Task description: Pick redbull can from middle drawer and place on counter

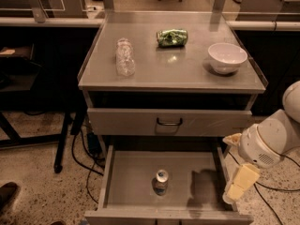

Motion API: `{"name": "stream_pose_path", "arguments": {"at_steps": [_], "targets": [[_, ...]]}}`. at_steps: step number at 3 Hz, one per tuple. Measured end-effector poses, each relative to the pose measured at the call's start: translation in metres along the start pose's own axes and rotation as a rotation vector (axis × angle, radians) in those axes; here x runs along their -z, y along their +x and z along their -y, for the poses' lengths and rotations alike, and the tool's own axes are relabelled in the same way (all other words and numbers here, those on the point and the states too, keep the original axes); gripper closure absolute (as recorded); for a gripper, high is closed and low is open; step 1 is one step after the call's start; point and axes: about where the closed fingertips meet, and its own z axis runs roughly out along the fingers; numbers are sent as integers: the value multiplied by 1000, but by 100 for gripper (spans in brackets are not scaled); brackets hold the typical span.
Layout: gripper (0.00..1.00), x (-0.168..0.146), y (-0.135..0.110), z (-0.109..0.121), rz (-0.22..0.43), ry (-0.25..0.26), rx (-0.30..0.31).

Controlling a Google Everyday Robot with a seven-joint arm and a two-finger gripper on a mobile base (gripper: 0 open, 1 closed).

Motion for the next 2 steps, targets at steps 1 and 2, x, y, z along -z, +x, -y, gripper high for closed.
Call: {"name": "stream_pose_path", "arguments": {"at_steps": [1,2], "targets": [[0,0,0,0,0,0,0],[0,-22,5,4,49,-10,-20]]}}
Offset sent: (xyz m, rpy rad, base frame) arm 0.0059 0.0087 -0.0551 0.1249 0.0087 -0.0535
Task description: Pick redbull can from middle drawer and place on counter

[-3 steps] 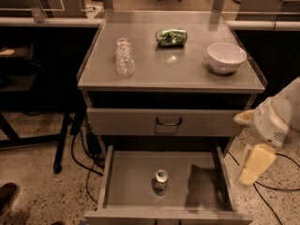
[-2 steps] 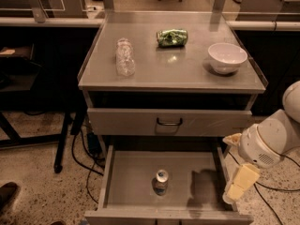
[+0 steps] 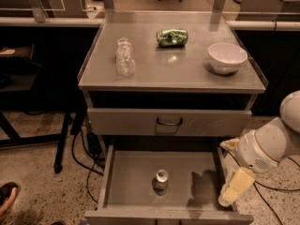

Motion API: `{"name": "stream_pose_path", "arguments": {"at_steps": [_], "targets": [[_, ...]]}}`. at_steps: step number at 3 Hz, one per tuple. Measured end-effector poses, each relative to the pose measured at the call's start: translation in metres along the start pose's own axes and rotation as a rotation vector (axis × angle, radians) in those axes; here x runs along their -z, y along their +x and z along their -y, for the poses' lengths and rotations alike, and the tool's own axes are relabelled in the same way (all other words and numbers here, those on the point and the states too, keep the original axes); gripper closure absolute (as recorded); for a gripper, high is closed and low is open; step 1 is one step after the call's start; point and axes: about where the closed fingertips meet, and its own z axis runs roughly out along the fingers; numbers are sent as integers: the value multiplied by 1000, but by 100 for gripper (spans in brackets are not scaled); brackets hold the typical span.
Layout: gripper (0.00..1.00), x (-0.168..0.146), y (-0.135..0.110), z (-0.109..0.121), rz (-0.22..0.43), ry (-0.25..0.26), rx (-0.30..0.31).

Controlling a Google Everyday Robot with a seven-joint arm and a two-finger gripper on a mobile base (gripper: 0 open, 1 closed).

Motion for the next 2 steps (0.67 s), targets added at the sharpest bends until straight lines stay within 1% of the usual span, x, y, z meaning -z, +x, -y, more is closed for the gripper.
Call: {"name": "stream_pose_path", "arguments": {"at_steps": [1,2], "targets": [[0,-33,14,27,39,24,-28],[0,-58,26,47,78,24,-53]]}}
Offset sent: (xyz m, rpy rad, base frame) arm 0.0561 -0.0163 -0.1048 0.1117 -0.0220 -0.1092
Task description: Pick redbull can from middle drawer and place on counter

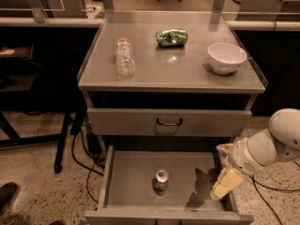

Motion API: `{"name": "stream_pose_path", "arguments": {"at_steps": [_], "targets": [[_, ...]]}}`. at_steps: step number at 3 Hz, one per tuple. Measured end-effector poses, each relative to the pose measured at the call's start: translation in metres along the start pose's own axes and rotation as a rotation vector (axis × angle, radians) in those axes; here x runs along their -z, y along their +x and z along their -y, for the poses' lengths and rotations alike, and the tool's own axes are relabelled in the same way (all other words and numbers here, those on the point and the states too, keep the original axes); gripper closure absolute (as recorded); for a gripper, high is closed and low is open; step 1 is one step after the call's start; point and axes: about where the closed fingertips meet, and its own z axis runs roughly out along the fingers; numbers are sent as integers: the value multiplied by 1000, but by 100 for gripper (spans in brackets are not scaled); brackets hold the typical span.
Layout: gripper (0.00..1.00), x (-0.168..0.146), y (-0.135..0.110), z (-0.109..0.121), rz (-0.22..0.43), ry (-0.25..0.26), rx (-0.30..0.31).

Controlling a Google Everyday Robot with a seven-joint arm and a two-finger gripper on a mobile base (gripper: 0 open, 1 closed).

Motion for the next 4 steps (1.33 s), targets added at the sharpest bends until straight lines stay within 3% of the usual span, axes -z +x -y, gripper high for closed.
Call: {"name": "stream_pose_path", "arguments": {"at_steps": [2,3,4], "targets": [[0,-5,3,-5,12,-14,13],[0,-39,23,-10,93,-56,-3],[0,-74,28,-3,195,-81,-6]]}}
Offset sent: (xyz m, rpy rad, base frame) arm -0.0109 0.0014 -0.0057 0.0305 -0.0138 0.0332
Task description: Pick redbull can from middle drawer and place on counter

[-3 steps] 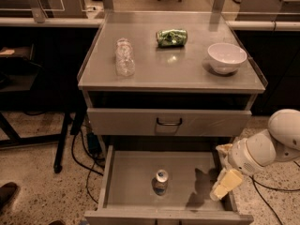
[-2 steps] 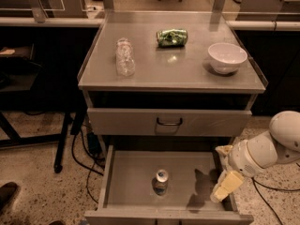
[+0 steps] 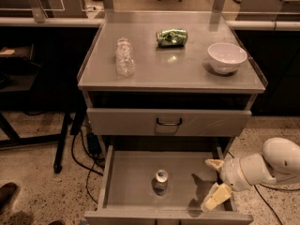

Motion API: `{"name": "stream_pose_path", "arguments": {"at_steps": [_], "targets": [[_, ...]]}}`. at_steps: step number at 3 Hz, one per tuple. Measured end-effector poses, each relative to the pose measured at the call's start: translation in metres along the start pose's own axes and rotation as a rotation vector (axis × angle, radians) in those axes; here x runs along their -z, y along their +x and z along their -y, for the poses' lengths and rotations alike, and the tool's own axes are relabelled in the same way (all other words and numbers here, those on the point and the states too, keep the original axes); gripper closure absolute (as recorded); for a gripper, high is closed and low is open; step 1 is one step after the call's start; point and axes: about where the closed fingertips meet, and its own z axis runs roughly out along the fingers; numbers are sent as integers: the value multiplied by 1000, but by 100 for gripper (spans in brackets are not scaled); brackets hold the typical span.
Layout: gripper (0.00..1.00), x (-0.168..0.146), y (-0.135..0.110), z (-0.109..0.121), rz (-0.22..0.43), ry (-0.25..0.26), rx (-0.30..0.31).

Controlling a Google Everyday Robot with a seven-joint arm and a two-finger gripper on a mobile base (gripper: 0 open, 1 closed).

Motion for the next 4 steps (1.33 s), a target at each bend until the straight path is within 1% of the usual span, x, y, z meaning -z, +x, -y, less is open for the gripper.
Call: {"name": "stream_pose_path", "arguments": {"at_steps": [1,2,3,4], "targets": [[0,-27,7,9,50,-28,-1],[0,-31,9,8,53,-35,-5],[0,-46,16,7,71,-53,-15],[0,-78,20,19,116,-65,-25]]}}
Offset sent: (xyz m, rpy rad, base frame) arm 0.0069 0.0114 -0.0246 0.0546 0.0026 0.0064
